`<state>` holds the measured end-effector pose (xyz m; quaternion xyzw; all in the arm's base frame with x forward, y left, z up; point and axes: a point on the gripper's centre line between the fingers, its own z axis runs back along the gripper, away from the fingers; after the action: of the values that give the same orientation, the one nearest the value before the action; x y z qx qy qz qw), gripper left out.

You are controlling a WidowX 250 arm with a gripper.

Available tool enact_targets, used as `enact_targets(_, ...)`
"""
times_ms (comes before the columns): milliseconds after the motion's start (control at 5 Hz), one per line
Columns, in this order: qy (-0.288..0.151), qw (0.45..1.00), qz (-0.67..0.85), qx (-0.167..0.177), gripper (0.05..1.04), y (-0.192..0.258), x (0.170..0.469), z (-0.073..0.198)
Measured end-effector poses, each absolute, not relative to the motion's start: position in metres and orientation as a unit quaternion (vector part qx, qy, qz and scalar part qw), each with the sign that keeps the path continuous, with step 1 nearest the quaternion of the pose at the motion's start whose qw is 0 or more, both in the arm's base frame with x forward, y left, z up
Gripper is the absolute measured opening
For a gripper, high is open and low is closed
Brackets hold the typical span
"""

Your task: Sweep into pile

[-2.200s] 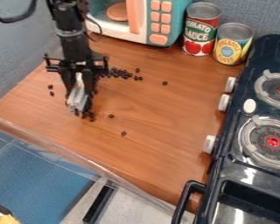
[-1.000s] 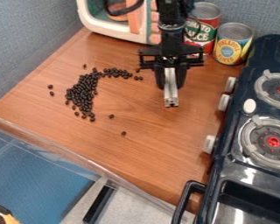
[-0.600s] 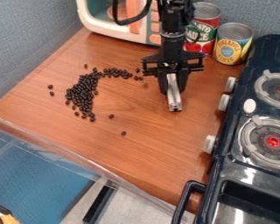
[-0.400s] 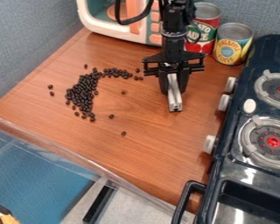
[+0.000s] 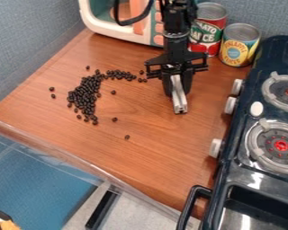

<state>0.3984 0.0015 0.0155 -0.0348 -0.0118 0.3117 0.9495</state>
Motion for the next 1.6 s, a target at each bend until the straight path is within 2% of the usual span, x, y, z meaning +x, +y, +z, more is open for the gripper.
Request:
enact_targets(600,-0.021,0.908,0.416,-0.054,0.38,0.077,0.383,0.021)
enact_targets(800,-0.032,0.899,0.433,-0.058,0.38,0.092,0.368,0.033)
enact_targets(1200,-0.037,0.895,0.441,-0.054,0.38,0.109,0.342,0.036)
enact_targets(1400,-0.051,0.899,0.429,-0.069,0.38,0.104,0.339,0.05)
enact_targets(1600,-0.083,0.92,0.371,-0.093,0.38,0.07,0.346,0.081)
